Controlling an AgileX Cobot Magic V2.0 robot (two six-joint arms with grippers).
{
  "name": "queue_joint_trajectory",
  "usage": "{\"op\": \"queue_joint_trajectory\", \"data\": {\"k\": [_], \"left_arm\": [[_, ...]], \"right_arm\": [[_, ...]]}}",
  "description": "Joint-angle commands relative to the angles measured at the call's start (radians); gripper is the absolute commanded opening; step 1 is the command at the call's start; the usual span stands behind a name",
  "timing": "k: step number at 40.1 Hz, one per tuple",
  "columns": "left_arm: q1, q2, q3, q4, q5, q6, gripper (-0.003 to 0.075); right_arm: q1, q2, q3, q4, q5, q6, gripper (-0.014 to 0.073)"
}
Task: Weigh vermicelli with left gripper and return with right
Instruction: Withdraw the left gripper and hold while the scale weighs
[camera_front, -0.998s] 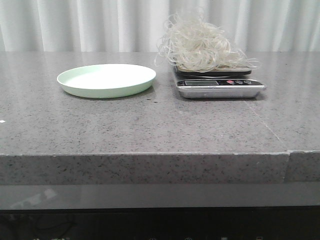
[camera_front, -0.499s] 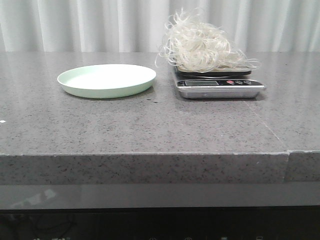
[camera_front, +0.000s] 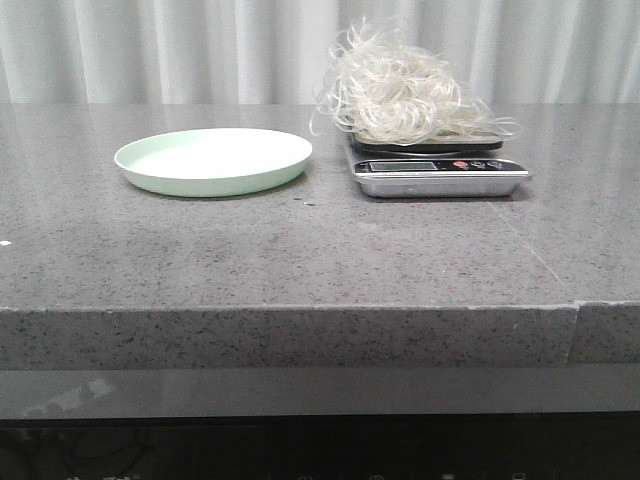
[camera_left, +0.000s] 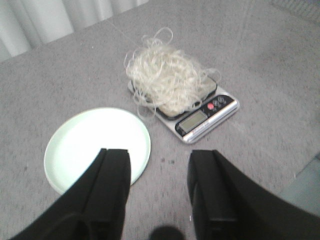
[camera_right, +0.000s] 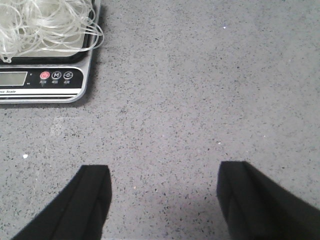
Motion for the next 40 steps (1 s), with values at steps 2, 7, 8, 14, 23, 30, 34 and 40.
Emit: {"op": "queue_joint_trajectory", "data": {"k": [2,7,8,14,23,30,34,40], "left_arm": [[-0.001,-0.15,0.123,-0.001,-0.112,0.002,0.0376],[-0.001,-0.301,0.258,-0.001,-0.115,0.002,0.0376],[-0.001,-0.334,0.284,-0.001,-0.115,0.002,0.0376],[-0.03,-0.477,0.4,-0.001,-0.113,0.002,0.0376],[-0.03,-0.617,0.499,-0.001,-0.113,0.002,0.0376],[-0.03,-0.625,0.502,-0.001,-0.11,0.002,0.0376],[-0.03,-0.625,0.502,-0.001,-0.11,0.002,0.0376],[-0.03,-0.625,0.502,-0.001,-0.11,0.002,0.0376]], "right_arm": [[-0.002,0.004,-0.032,0.0,-0.055,-0.008,0.0563],[-0.002,0.004,-0.032,0.0,-0.055,-0.008,0.0563],[-0.002,0.004,-0.032,0.0,-0.055,-0.008,0.0563],[-0.002,0.004,-0.032,0.005,-0.053,-0.008,0.0563],[0.066,0.016,-0.044,0.081,-0.045,-0.063,0.0563],[0.181,0.094,-0.134,0.084,0.0,-0.069,0.0563],[0.231,0.155,-0.195,0.084,0.01,-0.069,0.0563],[0.293,0.262,-0.308,0.084,0.015,-0.076,0.0563]]}}
